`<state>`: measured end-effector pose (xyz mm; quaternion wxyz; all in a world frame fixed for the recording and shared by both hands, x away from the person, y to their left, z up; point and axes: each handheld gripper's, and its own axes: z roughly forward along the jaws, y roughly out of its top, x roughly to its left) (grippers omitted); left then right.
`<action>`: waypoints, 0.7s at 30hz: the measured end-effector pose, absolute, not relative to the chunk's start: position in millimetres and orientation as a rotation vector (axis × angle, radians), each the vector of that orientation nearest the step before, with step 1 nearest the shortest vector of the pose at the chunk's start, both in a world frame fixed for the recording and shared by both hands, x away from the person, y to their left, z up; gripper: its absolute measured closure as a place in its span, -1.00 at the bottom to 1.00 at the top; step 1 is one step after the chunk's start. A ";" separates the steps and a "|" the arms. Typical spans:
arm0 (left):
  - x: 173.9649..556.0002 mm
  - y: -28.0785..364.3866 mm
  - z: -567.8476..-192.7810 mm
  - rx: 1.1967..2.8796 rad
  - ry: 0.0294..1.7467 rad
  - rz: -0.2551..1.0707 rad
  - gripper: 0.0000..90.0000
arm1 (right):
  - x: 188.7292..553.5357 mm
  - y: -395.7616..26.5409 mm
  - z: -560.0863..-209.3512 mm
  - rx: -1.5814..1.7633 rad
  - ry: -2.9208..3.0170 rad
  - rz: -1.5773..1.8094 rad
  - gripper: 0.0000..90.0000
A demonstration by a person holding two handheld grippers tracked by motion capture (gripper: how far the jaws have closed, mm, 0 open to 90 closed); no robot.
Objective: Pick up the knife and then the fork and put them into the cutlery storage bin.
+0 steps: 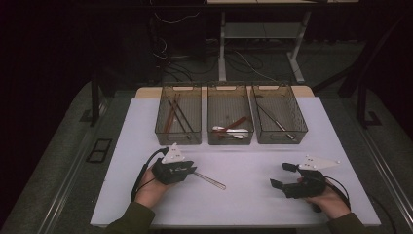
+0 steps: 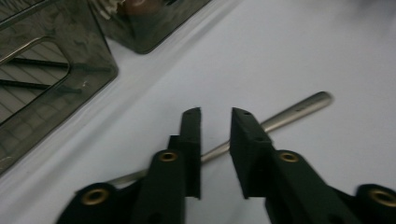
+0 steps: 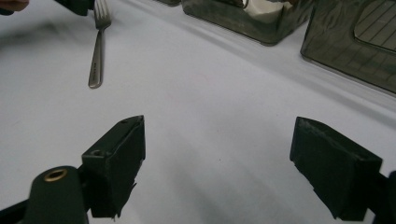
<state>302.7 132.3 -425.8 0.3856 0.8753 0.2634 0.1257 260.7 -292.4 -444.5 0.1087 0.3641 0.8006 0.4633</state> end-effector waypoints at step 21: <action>320.7 127.8 -439.5 2.360 0.711 0.221 0.98 | 261.2 -292.7 -448.4 1.066 2.381 1.338 -0.60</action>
